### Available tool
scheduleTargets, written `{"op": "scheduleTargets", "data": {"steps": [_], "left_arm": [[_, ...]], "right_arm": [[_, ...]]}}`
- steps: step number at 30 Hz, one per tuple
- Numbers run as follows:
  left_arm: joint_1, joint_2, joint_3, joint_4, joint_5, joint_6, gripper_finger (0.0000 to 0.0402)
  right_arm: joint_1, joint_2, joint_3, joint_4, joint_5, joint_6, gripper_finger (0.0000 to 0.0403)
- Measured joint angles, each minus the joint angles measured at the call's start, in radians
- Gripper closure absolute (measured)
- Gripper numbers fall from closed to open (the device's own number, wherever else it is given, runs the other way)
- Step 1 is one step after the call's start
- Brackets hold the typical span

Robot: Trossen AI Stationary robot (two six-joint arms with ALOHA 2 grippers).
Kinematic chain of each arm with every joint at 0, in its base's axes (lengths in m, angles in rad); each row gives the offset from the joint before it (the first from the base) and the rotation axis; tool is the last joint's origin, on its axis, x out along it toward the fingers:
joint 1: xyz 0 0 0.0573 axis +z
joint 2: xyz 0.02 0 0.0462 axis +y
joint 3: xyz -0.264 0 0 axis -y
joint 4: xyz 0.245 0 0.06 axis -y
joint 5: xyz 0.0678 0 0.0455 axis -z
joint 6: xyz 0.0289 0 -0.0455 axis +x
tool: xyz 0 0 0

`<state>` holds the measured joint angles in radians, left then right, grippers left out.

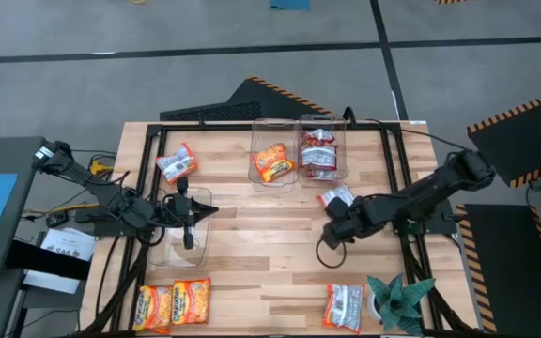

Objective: Sort Maruchan noodles
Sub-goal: Put the orange noodle pack into the top left transparent bin

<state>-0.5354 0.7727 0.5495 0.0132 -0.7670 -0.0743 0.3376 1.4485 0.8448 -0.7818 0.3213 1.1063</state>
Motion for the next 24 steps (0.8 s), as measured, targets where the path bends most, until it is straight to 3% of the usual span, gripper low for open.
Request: {"op": "scheduleTargets", "data": {"steps": [5, 8, 16, 24], "left_arm": [[0.0, 0.0, 0.0, 0.0, 0.0, 0.001, 0.0401], [0.0, 0.0, 0.0, 0.0, 0.0, 0.001, 0.0401], [0.0, 0.0, 0.0, 0.0, 0.0, 0.0, 0.0401], [0.0, 0.0, 0.0, 0.0, 0.0, 0.001, 0.0401]], "right_arm": [[-0.036, 0.048, 0.011, 0.064, -0.007, -0.064, 0.0171], [-0.051, 0.085, 0.04, 0.031, 0.016, -0.062, 0.0134], [-0.05, 0.255, 0.136, -0.085, 0.128, -0.041, 0.0123], [-0.051, 0.379, 0.202, -0.229, 0.153, 0.02, 0.0123]]}}
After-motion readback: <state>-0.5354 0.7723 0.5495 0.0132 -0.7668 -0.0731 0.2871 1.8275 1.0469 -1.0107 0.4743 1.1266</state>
